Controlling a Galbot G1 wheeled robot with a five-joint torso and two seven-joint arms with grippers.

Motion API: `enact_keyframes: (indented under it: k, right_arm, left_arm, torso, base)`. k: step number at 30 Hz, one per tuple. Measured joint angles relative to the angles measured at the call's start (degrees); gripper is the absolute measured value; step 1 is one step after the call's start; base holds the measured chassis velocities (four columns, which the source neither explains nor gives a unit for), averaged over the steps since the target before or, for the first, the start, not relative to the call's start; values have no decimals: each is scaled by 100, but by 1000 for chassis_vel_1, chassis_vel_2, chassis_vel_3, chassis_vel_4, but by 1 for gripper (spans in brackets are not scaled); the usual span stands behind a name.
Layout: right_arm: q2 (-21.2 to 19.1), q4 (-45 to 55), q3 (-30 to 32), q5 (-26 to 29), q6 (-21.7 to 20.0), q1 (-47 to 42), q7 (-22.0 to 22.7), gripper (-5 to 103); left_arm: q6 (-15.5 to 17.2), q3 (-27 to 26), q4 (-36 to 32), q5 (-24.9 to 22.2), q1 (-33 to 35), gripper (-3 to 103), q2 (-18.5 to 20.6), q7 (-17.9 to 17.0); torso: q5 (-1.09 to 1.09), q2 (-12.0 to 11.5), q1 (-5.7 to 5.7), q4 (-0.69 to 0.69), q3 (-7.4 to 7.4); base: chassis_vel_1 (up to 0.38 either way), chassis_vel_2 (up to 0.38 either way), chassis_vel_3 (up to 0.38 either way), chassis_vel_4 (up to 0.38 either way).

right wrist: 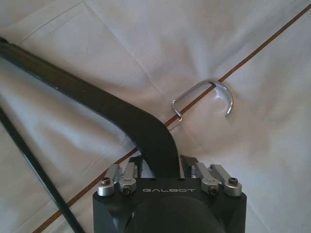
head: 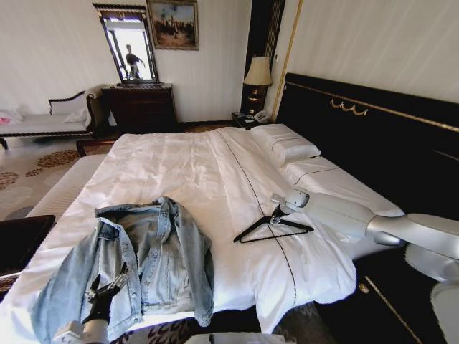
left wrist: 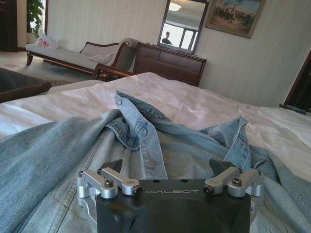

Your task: Pick up the clothes from the bed and hang them on the clothes hanger.

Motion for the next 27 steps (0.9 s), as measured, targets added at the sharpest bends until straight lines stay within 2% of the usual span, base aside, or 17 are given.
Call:
enact_keyframes:
  k: [4, 19, 22, 25, 27]
  right_arm:
    - [-49, 47, -9, -10, 2, 12, -6, 33]
    - [-310, 476, 129, -61, 244, 70, 340, 32]
    - [-468, 686, 533, -193, 775, -208, 1064, 32]
    - [-538, 834, 874, -138, 846, -439, 1311, 31]
    - [-685, 1130, 1416, -157, 942, -781, 1632, 30]
  left_arm:
    - [-7, -7, -1, -33, 0, 100, 6, -2]
    - [-7, 35, -42, -55, 7, 100, 3, -12]
    - [-4, 44, -87, -62, 13, 100, -6, -22]
    - [1, 42, -101, -63, 13, 100, -11, -29]
    - [12, 42, -123, -58, 14, 100, -17, -35]
  torso:
    - [0, 0, 0, 0, 0]
    - [0, 0, 0, 0, 0]
    - [-1, 0, 0, 0, -1]
    - [4, 0, 0, -1, 0]
    - [2, 0, 0, 0, 0]
  base:
    - [0, 0, 0, 0]
    - [0, 0, 0, 0]
    - [0, 0, 0, 0]
    - [0, 0, 0, 0]
    - [0, 0, 0, 0]
